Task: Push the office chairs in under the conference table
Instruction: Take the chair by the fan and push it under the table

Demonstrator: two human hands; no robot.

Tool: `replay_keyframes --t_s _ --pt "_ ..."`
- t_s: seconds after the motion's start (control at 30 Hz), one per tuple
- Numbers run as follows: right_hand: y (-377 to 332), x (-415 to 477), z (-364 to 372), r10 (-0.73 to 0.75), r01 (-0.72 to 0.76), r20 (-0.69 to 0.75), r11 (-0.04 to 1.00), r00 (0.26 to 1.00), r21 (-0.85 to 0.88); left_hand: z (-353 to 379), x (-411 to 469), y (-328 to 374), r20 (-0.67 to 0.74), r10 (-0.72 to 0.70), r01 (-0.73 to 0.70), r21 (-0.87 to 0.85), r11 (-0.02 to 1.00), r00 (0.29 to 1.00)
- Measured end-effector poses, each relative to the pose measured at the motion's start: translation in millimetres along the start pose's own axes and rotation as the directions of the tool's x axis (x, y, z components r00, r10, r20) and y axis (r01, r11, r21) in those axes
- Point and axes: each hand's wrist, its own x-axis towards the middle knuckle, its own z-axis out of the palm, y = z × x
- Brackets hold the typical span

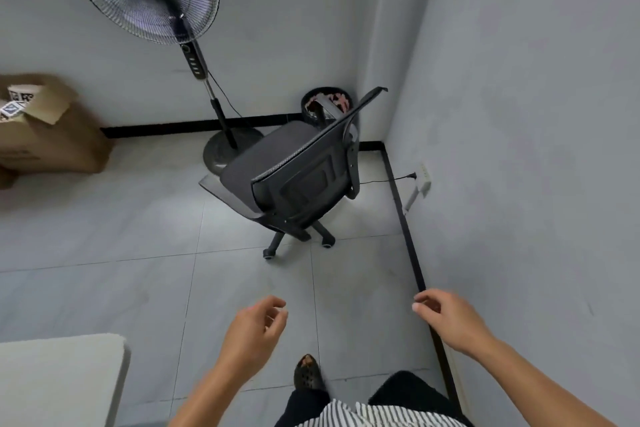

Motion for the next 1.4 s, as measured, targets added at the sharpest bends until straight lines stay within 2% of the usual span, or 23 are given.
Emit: replay_keyframes --t_s 0.1,0.23,0.37,0.43,0.47,0.53,0.57,0.6,0.67,0.7,0.77,0.83,0.93,1.17,1.4 --pt "-25.3 32.3 -26.9 -0.003 0.005 -0.041 0.998 0.999 0.055 -27.7 48.1 27.7 -0.024 0.046 -0.046 -0.01 0.999 0.999" --pt "-57.8 89.0 -71.3 -0.042 0.05 -0.089 0.995 0.995 0.083 -54.3 109.1 65.6 -0.191 0.104 -0.117 -0.059 0.991 0.976" --pt "-99.4 171.0 -126.2 -0.182 0.193 -0.207 0.981 0.961 0.034 -67.6 178.1 95.3 -0.46 0.204 -0.205 0.047 0.978 0.864" --pt "-128.3 213.0 -153.8 -0.326 0.33 -0.285 0.943 0.901 -0.037 -69.8 214.3 108.1 -0.551 0.195 -0.164 0.106 0.981 0.811" --pt "-144.7 233.7 -167.5 -0.416 0.407 -0.334 0.908 0.846 -0.1 -69.3 233.0 113.3 -0.574 0.166 -0.122 0.115 0.986 0.802" --pt "-176.8 275.9 -192.1 -0.578 0.537 -0.399 0.814 0.712 -0.223 -65.1 269.4 119.7 -0.547 0.053 0.001 0.098 0.995 0.835" --pt "-190.6 298.2 -202.5 -0.631 0.58 -0.39 0.774 0.67 -0.255 -61.5 285.0 120.7 -0.495 -0.037 0.088 0.079 0.993 0.868" --pt "-202.2 322.2 -211.0 -0.663 0.6 -0.346 0.748 0.664 -0.284 -57.8 297.1 120.5 -0.426 -0.149 0.19 0.054 0.98 0.892" --pt "-221.1 366.9 -218.4 -0.684 0.607 -0.19 0.719 0.704 -0.338 -49.0 310.2 119.7 -0.319 -0.356 0.392 0.052 0.919 0.878" --pt "-226.7 384.4 -217.0 -0.669 0.6 -0.107 0.717 0.736 -0.354 -43.5 311.2 119.1 -0.322 -0.409 0.455 0.081 0.887 0.854" --pt "-233.4 403.7 -208.7 -0.603 0.558 0.016 0.727 0.797 -0.401 -33.4 308.0 117.4 -0.37 -0.431 0.504 0.126 0.854 0.823" --pt "-234.1 408.9 -199.3 -0.597 0.529 0.015 0.697 0.802 -0.484 -27.3 304.4 116.9 -0.404 -0.438 0.522 0.121 0.845 0.803" --pt "-243.2 415.7 -195.8 -0.647 0.551 -0.002 0.651 0.763 -0.521 -26.7 305.1 114.4 -0.445 -0.461 0.547 0.08 0.833 0.768" --pt "-259.2 453.7 -191.6 -0.764 0.664 0.084 0.494 0.64 -0.562 -3.9 307.2 124.2 -0.536 -0.53 0.604 -0.047 0.796 0.657" --pt "-306.0 509.7 -198.6 -0.819 0.714 0.163 0.361 0.551 -0.6 1.8 344.3 135.7 -0.59 -0.584 0.651 -0.126 0.749 0.558"
